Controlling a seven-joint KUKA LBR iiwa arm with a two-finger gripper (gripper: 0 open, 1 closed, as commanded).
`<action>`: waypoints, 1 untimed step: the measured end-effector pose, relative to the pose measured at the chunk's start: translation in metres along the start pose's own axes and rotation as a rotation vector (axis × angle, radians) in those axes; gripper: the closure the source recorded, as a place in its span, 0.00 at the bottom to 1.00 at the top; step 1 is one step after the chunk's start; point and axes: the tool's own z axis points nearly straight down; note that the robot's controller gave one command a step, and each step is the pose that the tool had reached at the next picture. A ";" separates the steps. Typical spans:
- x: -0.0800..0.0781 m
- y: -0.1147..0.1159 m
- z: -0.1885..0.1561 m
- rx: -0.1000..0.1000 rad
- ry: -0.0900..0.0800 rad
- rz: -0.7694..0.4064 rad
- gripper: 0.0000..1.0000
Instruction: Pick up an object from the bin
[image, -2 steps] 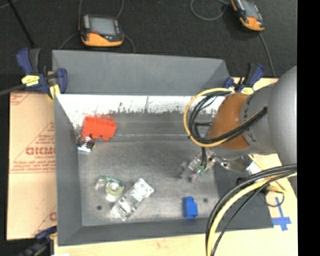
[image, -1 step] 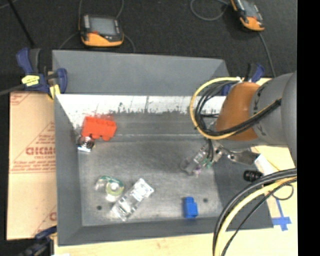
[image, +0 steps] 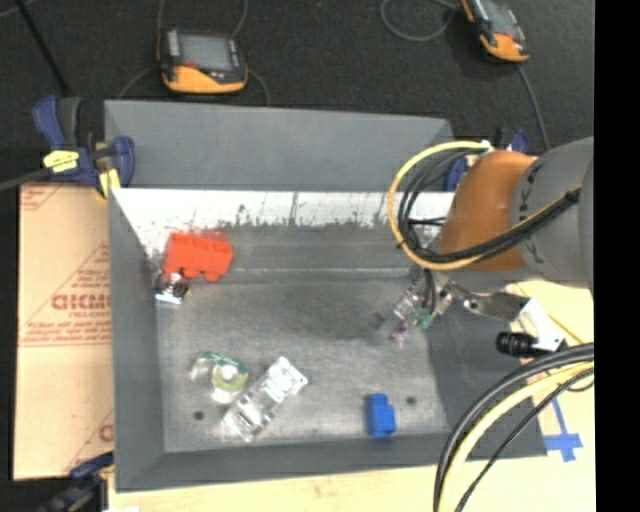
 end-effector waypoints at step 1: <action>-0.002 0.000 -0.043 -0.001 -0.002 -0.011 1.00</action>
Offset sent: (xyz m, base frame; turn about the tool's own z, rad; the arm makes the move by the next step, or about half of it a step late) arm -0.0001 0.0000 0.0401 0.0000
